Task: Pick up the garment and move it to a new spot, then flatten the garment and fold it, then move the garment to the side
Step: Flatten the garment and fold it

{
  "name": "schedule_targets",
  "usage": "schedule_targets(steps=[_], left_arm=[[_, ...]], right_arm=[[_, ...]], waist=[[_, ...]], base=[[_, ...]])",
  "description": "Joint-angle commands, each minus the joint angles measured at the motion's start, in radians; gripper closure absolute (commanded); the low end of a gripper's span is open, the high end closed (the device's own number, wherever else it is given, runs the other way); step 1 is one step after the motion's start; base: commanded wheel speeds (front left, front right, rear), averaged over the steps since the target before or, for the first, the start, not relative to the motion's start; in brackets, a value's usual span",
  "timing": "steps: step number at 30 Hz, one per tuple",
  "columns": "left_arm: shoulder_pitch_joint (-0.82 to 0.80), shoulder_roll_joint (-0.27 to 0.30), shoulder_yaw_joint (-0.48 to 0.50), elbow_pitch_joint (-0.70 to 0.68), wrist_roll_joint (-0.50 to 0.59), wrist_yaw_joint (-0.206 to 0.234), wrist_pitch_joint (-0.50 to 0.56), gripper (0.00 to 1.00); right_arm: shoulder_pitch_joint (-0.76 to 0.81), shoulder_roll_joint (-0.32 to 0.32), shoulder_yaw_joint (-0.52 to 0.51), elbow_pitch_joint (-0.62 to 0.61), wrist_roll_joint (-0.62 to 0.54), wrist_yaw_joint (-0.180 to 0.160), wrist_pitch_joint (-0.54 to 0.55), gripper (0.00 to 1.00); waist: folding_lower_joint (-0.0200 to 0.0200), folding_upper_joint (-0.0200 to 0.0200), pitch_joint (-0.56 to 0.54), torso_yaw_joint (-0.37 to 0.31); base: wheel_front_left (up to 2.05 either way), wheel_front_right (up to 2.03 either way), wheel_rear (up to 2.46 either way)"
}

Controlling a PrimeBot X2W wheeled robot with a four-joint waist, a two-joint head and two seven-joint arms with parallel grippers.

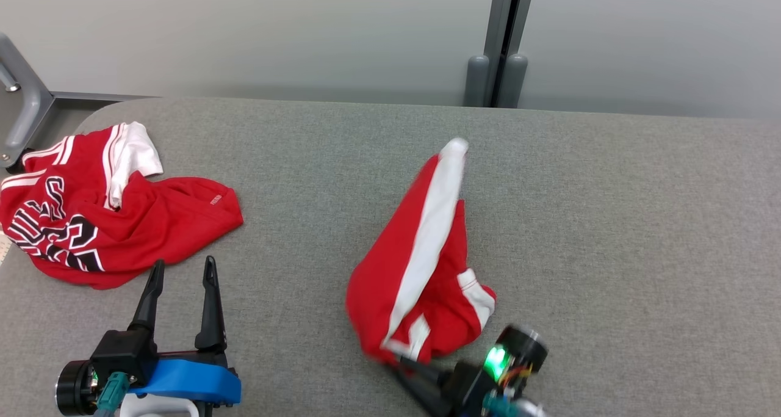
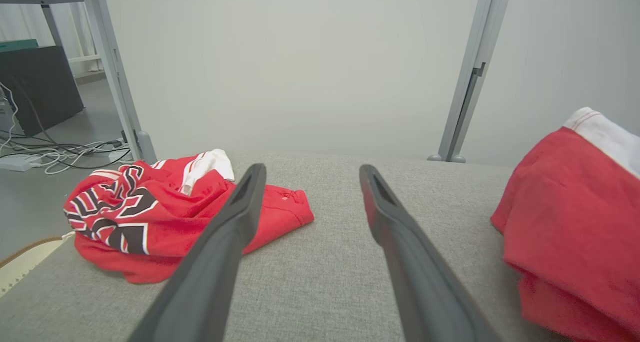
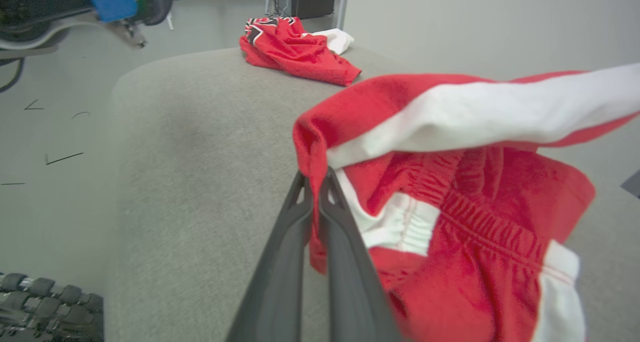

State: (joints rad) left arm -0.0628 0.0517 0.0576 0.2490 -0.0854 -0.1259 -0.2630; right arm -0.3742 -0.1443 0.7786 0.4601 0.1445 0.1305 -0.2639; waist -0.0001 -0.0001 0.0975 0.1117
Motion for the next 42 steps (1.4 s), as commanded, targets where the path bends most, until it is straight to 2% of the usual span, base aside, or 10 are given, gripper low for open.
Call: schedule_targets(steps=[1, 5, 6, 7, 8, 19, 24, 30, 40, 42], left_arm=[[0.006, -0.002, 0.004, -0.001, 0.001, -0.006, -0.003, 0.0], [0.01, -0.002, 0.005, 0.0, -0.001, -0.006, -0.003, 0.0], [0.011, -0.002, 0.006, 0.001, -0.002, -0.006, -0.003, 0.0], [0.012, -0.002, 0.007, 0.001, -0.003, -0.006, -0.003, 0.0], [0.014, -0.002, 0.007, 0.003, -0.003, -0.006, -0.003, 0.0], [0.029, -0.002, 0.018, 0.002, -0.01, -0.004, -0.003, 0.0], [0.013, -0.002, 0.018, -0.006, -0.01, -0.003, -0.003, 0.0], [-0.01, -0.002, 0.007, -0.002, -0.01, -0.004, -0.003, 0.0], [-0.034, -0.002, -0.015, 0.008, -0.027, 0.006, -0.003, 0.0], [-0.034, -0.002, -0.017, 0.01, -0.028, 0.008, -0.003, 0.0]], right_arm=[[0.028, -0.016, 0.045, -0.003, 0.013, 0.0, -0.001, 1.0], [0.071, -0.044, 0.168, 0.012, 0.058, 0.0, -0.001, 1.0], [0.076, -0.048, 0.181, 0.014, 0.067, 0.0, -0.001, 0.95], [0.078, -0.051, 0.183, 0.014, 0.075, 0.0, -0.001, 0.42], [0.084, -0.052, 0.176, 0.009, 0.087, 0.0, -0.001, 0.0], [0.132, -0.13, -0.095, -0.189, 0.041, 0.0, -0.001, 0.0], [0.08, -0.129, -0.201, -0.185, 0.0, 0.0, 0.001, 0.0], [0.01, -0.1, -0.169, -0.079, -0.016, 0.0, 0.012, 0.0], [-0.08, -0.049, -0.042, 0.204, 0.021, 0.0, 0.005, 0.0], [-0.102, -0.037, -0.023, 0.253, 0.034, 0.0, 0.002, 1.0]], waist=[[0.0001, 0.0001, 0.0, -0.002], [0.0001, 0.0001, -0.003, -0.009], [0.0001, 0.0001, -0.004, -0.012], [0.0001, 0.0001, -0.005, -0.015], [0.0001, 0.0001, -0.006, -0.018], [0.0001, 0.0001, -0.022, -0.056], [0.0001, 0.0001, -0.006, -0.06], [0.0001, 0.0001, 0.016, -0.04], [0.0001, 0.0001, 0.049, -0.004], [0.0001, 0.0001, 0.048, -0.001]], base=[[0.0, 0.0, 0.0], [0.0, 0.0, 0.0], [0.0, 0.0, 0.0], [0.0, 0.0, 0.0], [0.0, 0.0, 0.0], [0.0, 0.0, 0.0], [0.0, 0.0, 0.0], [0.0, 0.0, 0.0], [0.0, 0.0, 0.0], [0.0, 0.0, 0.0]])
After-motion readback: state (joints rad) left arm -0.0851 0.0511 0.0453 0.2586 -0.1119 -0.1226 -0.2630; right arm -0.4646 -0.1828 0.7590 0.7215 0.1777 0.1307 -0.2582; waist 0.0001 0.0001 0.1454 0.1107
